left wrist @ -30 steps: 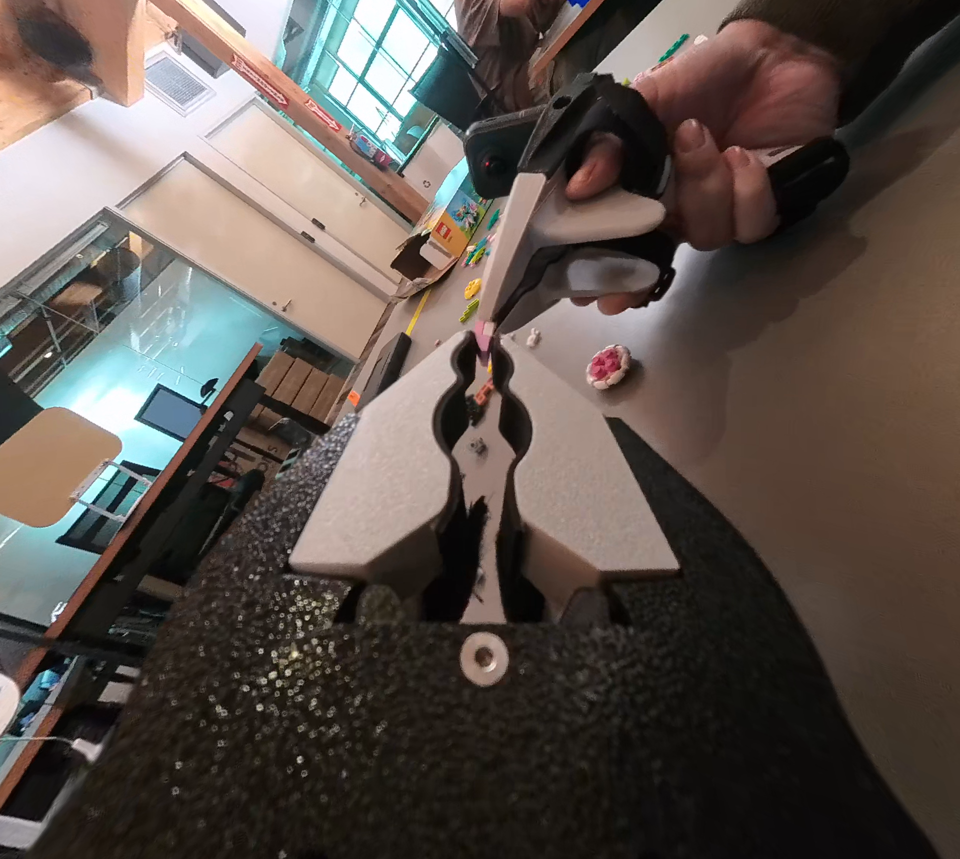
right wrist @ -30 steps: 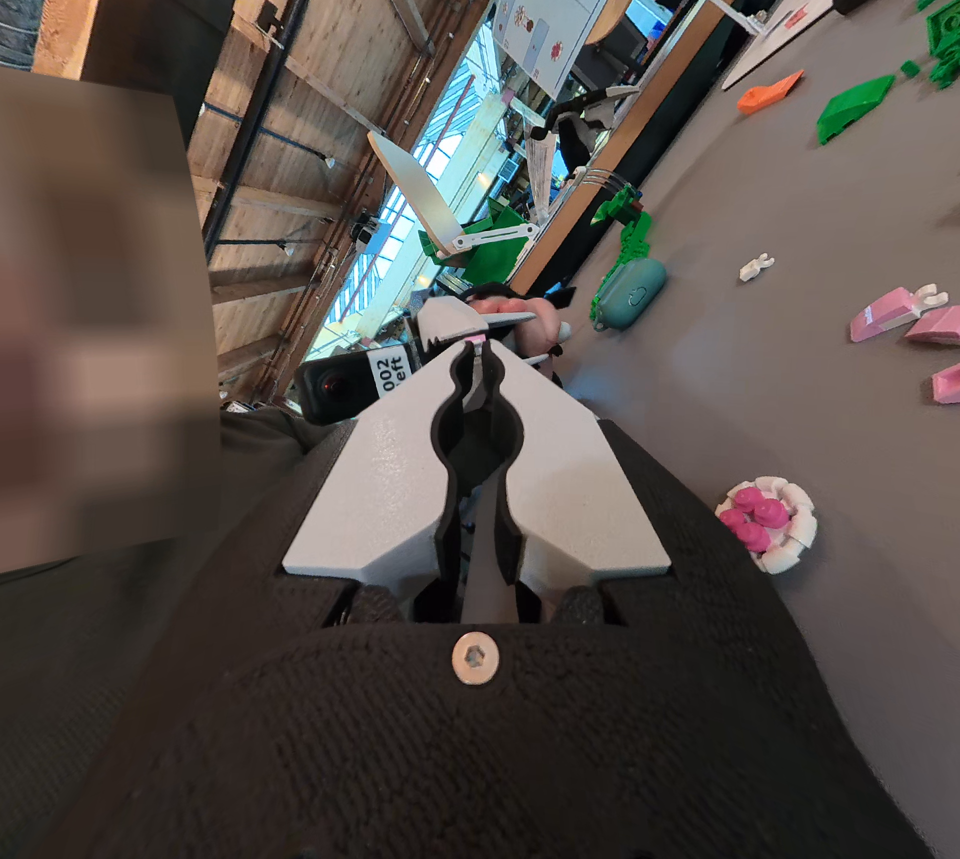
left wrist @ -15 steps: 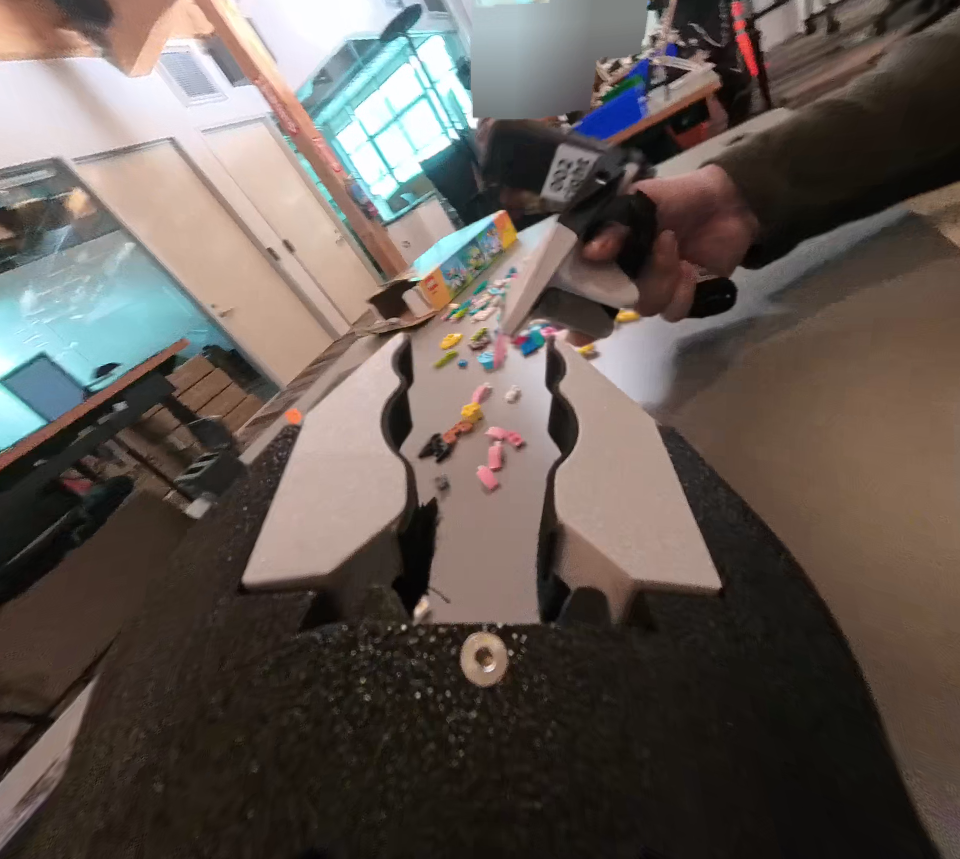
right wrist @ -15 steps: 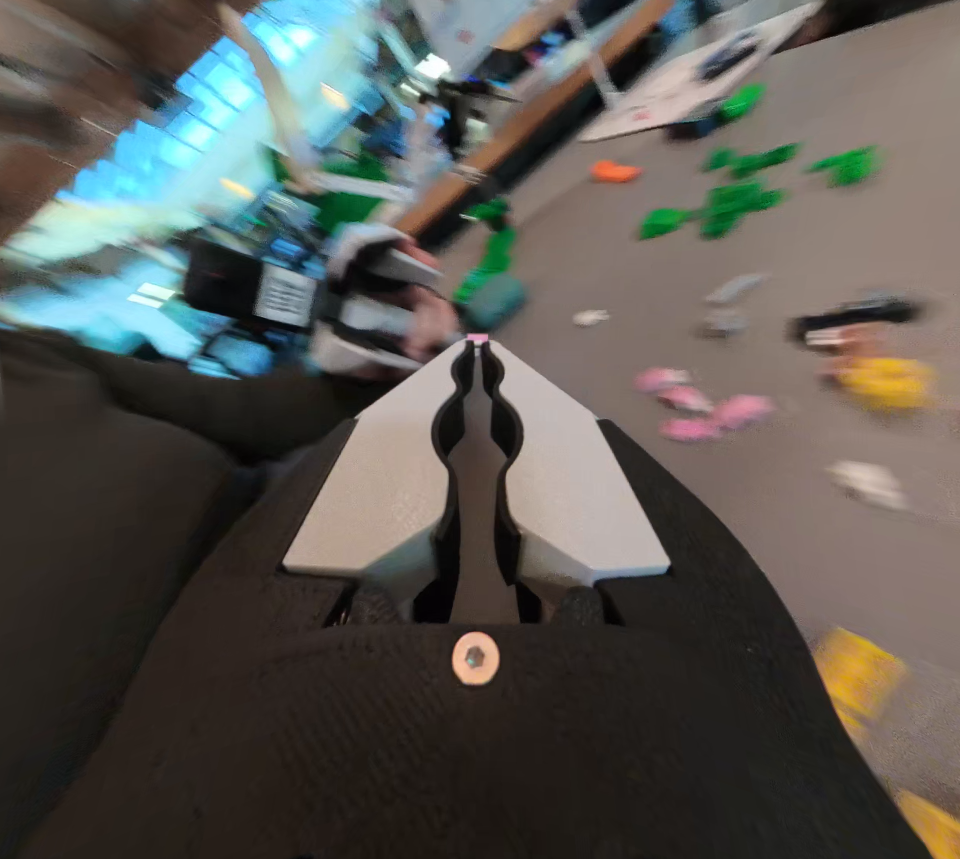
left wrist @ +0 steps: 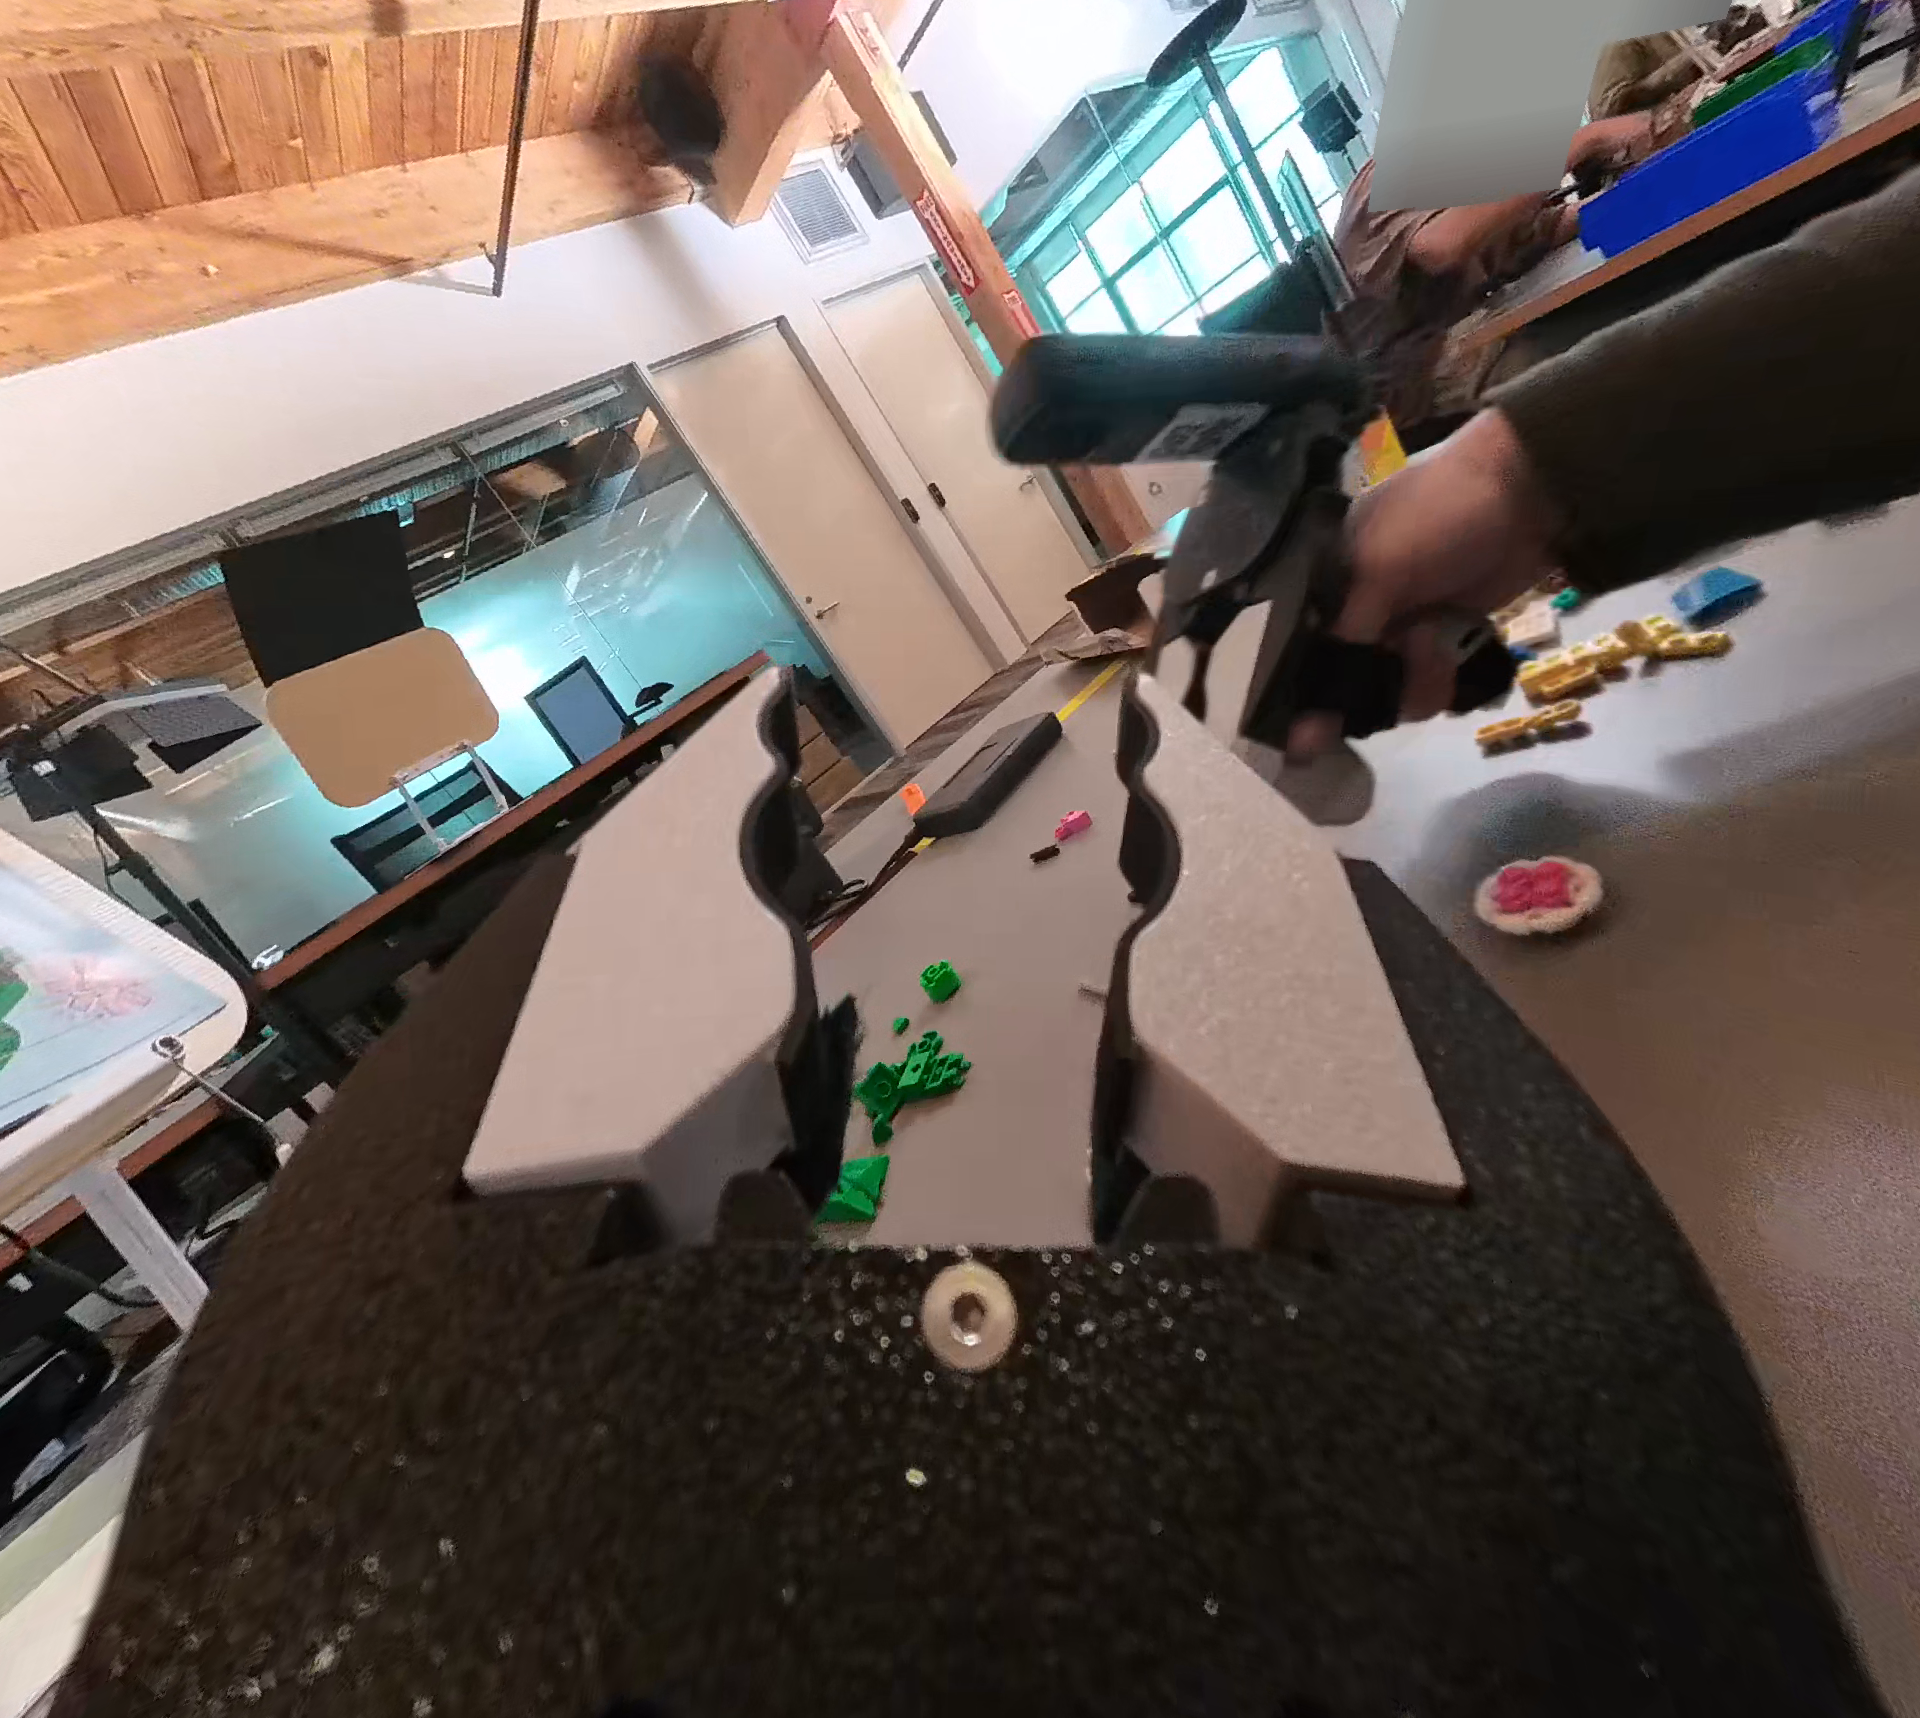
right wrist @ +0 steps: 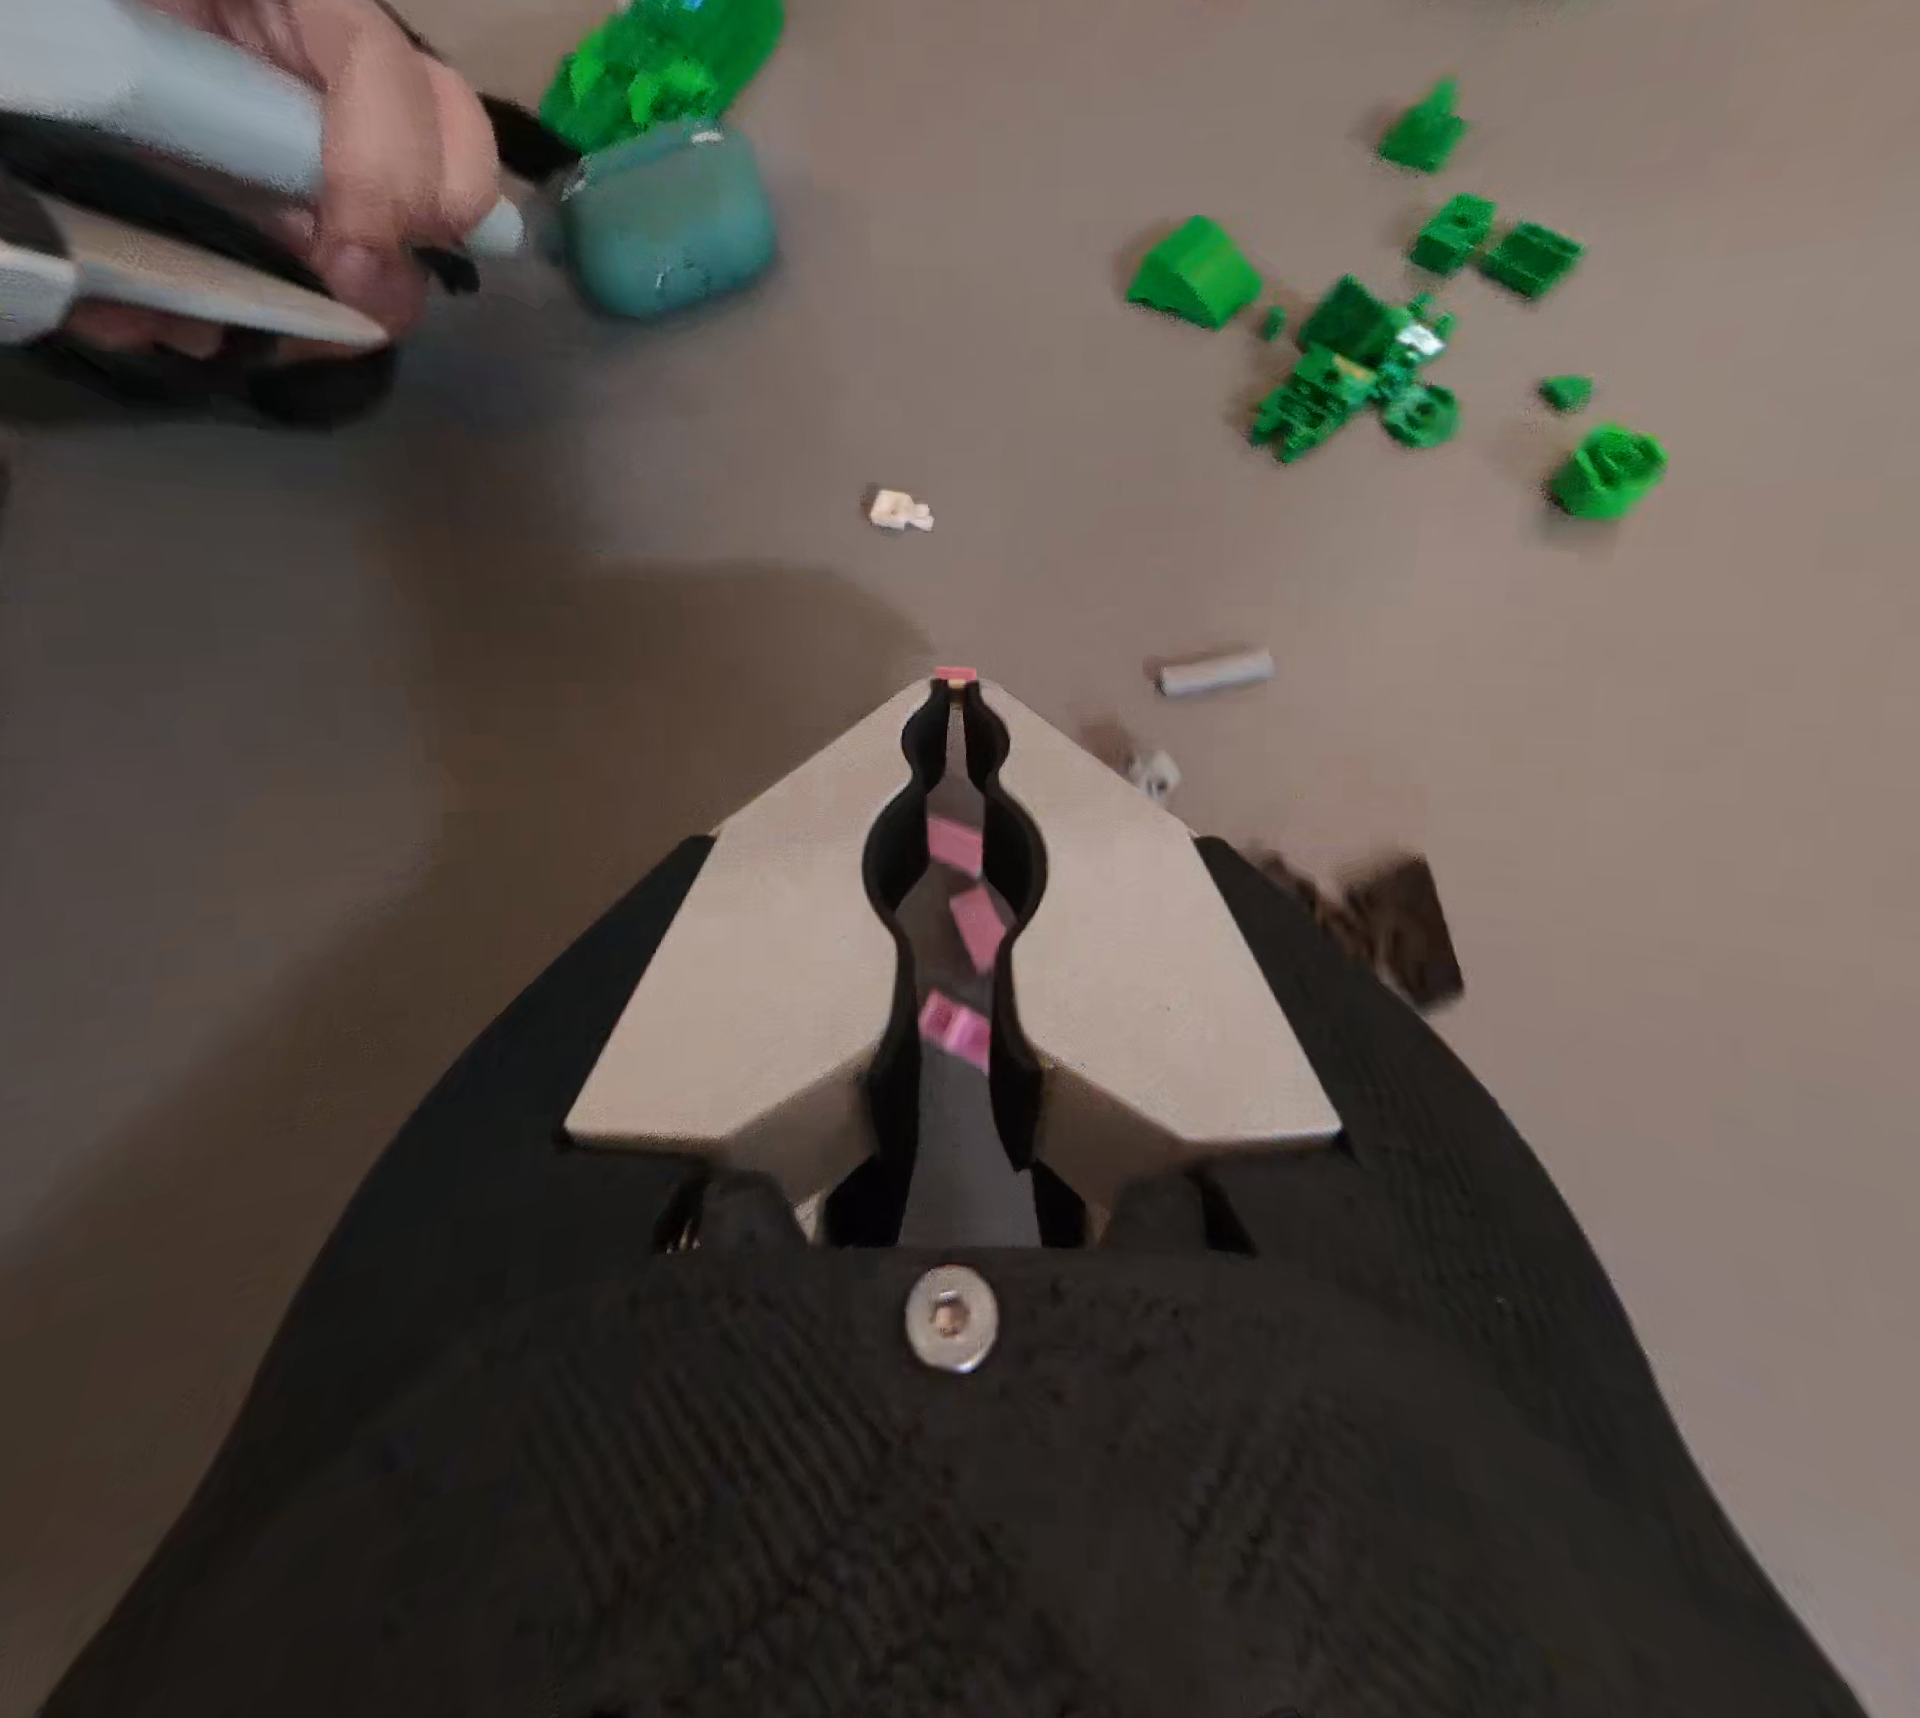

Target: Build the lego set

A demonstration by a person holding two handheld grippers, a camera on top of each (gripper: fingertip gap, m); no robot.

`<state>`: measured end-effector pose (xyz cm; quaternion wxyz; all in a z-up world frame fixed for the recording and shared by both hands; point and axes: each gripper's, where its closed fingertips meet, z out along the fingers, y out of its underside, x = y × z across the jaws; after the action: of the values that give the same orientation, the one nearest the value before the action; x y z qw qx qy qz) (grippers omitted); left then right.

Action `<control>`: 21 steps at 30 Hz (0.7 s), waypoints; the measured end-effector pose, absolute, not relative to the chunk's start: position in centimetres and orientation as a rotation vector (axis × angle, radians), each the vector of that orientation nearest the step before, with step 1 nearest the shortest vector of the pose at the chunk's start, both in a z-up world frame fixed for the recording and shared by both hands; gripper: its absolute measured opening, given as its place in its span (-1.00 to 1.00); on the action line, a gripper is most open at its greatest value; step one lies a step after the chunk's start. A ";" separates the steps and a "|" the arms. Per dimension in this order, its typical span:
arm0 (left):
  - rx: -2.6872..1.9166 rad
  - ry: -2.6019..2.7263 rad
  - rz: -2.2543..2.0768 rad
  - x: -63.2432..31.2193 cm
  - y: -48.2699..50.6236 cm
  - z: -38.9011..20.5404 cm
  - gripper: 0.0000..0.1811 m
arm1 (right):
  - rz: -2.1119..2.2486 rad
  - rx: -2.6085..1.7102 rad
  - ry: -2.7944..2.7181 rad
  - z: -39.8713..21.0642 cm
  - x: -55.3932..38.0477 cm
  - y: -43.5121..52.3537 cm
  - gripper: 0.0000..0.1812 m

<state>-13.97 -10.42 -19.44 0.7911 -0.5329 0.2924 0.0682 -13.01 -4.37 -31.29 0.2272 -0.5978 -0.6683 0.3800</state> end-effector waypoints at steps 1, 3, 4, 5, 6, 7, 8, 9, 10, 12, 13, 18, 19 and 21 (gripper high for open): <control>-1.149 0.634 0.151 -14.0 -10.4 -19.5 -0.36 | 1.050 -1.621 -1.905 -31.5 -13.7 -4.8 -0.98; -1.147 0.643 0.156 -13.8 -10.4 -19.6 -0.38 | 1.002 -1.579 -2.014 -32.2 -14.4 -4.9 -0.98; -1.146 0.649 0.161 -13.8 -10.4 -19.6 -0.39 | 0.978 -1.559 -2.055 -32.5 -14.6 -4.9 -0.98; -1.145 0.653 0.167 -13.8 -10.4 -19.6 -0.40 | 0.984 -1.549 -2.073 -32.5 -14.7 -4.9 -0.98; -1.145 0.658 0.174 -13.8 -10.4 -19.7 -0.42 | 0.982 -1.558 -2.089 -32.6 -14.7 -4.8 -0.98; -1.149 0.662 0.176 -13.7 -10.3 -19.8 -0.43 | 0.962 -1.569 -2.110 -32.8 -14.5 -4.7 -0.98; -1.156 0.670 0.173 -13.7 -10.2 -20.0 -0.47 | 0.912 -1.581 -2.137 -33.2 -14.1 -4.3 -0.98; -1.160 0.682 0.165 -13.5 -10.2 -20.2 -0.54 | 0.849 -1.591 -2.161 -33.8 -13.8 -3.9 -0.98; -1.160 0.691 0.162 -13.4 -10.2 -20.3 -0.56 | 0.851 -1.585 -2.153 -33.7 -13.8 -3.9 -0.98; -1.155 0.708 0.159 -13.0 -10.3 -20.5 -0.58 | 0.849 -1.605 -2.130 -33.5 -13.6 -3.9 -0.92; -1.156 0.714 0.157 -12.9 -10.3 -20.6 -0.58 | 0.860 -1.600 -2.109 -33.1 -13.5 -3.9 -0.85; -1.154 0.721 0.153 -12.6 -10.4 -20.7 -0.59 | 0.954 -1.455 -1.698 -26.8 -12.5 -1.9 -0.73; -1.152 0.717 0.149 -12.6 -10.4 -20.6 -0.60 | 0.949 -1.413 -1.562 -25.2 -11.8 -0.9 -0.73; -1.151 0.710 0.131 -12.5 -10.5 -20.5 -0.61 | 0.872 -1.321 -1.297 -22.6 -9.6 1.4 -0.74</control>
<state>-12.51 -10.53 -20.45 0.7780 -0.5323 0.3282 0.0608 -9.55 1.36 -22.60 0.5206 -0.5510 -0.5413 0.3640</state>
